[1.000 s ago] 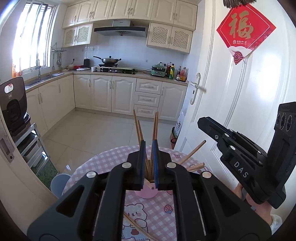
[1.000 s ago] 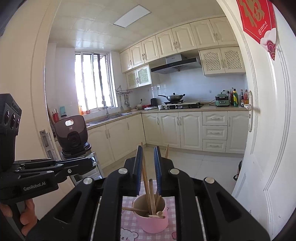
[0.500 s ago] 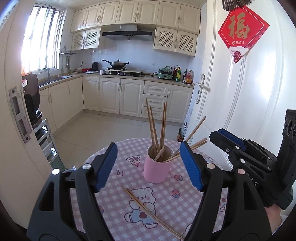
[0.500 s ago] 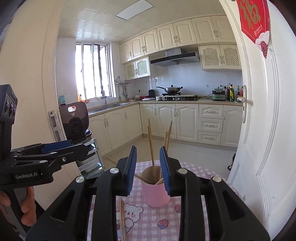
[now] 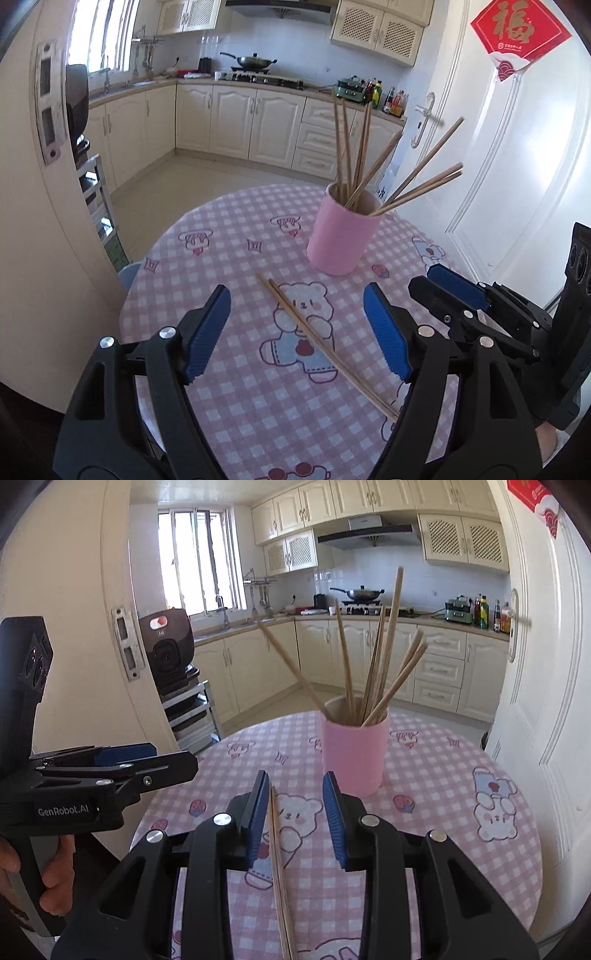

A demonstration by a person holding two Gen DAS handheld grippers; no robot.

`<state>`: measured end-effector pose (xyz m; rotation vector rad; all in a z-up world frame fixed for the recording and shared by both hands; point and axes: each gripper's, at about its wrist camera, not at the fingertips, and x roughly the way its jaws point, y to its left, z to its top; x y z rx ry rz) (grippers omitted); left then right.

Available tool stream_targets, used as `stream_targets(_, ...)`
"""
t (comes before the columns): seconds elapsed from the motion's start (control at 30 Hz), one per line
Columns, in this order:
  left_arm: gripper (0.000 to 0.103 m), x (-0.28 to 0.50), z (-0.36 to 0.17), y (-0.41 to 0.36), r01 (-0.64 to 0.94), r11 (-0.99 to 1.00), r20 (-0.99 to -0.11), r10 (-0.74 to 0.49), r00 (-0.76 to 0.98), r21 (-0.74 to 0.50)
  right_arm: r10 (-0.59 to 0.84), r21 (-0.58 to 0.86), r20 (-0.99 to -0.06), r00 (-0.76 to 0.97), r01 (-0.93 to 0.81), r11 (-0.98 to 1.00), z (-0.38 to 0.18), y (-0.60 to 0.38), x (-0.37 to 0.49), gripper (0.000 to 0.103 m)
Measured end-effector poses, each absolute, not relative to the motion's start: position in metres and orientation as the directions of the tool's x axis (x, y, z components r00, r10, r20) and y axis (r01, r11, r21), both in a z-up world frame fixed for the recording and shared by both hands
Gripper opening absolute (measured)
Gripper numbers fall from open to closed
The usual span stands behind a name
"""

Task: Organize utensils
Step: 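Move both open tools back down to the remaining chopsticks on the table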

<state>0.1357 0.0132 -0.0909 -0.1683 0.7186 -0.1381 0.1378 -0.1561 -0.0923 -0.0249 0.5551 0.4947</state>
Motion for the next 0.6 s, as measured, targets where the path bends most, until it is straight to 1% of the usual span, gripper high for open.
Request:
stream_targets(0.13, 0.074, 0.14, -0.114, 0.022, 0.031, 0.976, -0.689, -0.176, 0.703, -0.217, 0.435, 0.118, -0.609, 0.663, -0.467, 0.876, -0.126, -0.143, 0.147, 0.029)
stream_targets(0.27, 0.074, 0.143, -0.13, 0.03, 0.003, 0.975, -0.722, -0.168, 0.671, -0.224, 0.4, 0.095, -0.692, 0.601, -0.473, 0.876, -0.157, -0.134, 0.154, 0.029)
stream_targets(0.4, 0.074, 0.144, -0.141, 0.035, -0.016, 0.973, -0.739, -0.163, 0.654, -0.229, 0.371, 0.086, -0.734, 0.568, -0.465, 0.881, -0.176, -0.133, 0.16, 0.029)
stream_targets(0.6, 0.075, 0.147, -0.149, 0.04, -0.028, 0.973, -0.751, -0.16, 0.64, -0.231, 0.368, 0.088, -0.753, 0.545, -0.471, 0.878, -0.186, -0.133, 0.162, 0.029)
